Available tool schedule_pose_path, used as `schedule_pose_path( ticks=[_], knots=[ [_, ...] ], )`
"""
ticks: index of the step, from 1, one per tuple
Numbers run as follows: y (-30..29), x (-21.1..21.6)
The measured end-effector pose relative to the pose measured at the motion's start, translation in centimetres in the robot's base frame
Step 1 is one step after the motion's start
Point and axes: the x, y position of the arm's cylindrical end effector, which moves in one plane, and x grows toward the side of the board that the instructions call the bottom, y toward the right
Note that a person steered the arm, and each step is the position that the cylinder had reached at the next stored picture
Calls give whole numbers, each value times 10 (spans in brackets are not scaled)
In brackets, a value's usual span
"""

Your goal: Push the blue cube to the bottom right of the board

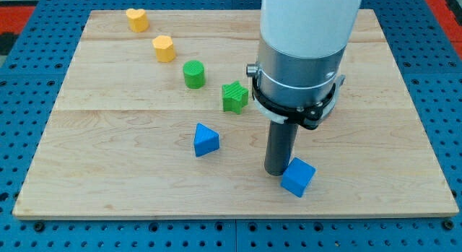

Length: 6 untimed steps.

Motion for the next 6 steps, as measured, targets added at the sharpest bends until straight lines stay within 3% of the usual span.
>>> schedule_pose_path(
  ticks=[1, 4, 5, 6],
  knots=[
    [-51, 2],
    [83, 13],
    [83, 13],
    [35, 6]
  ],
)
